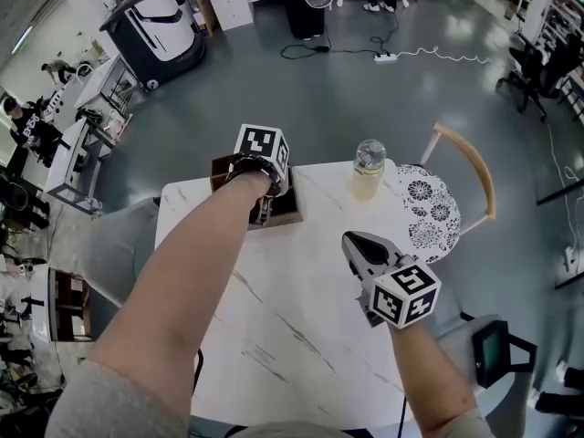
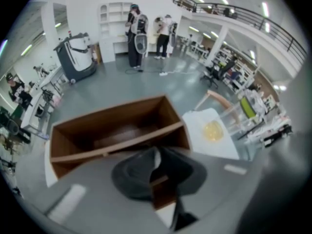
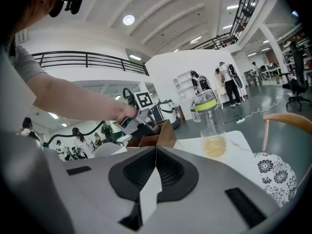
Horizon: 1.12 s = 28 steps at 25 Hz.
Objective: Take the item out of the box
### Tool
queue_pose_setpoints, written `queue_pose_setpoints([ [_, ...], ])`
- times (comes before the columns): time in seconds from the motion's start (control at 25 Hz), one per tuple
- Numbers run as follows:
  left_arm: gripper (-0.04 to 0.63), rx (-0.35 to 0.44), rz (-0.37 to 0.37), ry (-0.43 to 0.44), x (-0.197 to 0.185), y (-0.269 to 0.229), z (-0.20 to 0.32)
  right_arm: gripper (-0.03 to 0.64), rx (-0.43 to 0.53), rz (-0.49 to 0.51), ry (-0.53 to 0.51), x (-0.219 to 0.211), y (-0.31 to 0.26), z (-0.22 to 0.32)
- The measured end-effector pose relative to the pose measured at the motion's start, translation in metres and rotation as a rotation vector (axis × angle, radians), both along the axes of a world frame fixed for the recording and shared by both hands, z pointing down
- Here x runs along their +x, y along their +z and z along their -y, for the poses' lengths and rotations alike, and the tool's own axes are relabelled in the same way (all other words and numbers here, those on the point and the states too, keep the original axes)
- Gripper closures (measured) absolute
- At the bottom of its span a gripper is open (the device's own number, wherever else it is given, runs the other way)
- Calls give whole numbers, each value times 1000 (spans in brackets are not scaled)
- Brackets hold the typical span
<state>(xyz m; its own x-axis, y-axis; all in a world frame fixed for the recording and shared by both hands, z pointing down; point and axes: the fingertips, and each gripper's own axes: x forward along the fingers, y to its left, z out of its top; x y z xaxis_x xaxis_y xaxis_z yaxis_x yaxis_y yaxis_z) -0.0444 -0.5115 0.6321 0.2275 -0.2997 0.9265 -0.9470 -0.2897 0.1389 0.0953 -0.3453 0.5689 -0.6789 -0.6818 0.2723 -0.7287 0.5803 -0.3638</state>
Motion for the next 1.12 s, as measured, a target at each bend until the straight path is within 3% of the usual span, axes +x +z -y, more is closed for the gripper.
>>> queue_pose_setpoints([
  [0.16,462,-40,13,31,6,2,-2,609,3,2,-1,-3,-1,0],
  [0.4,485,-32,48,20,4,3,-3,607,5,2,-1,-4,-4,0],
  [0.48,534,-21,60,17,3,4,-3,609,4,2,0,-4,-4,0],
  [1.12,552,42,111,21,4,8,-1,608,-8,-12,0,-7,-2,5],
])
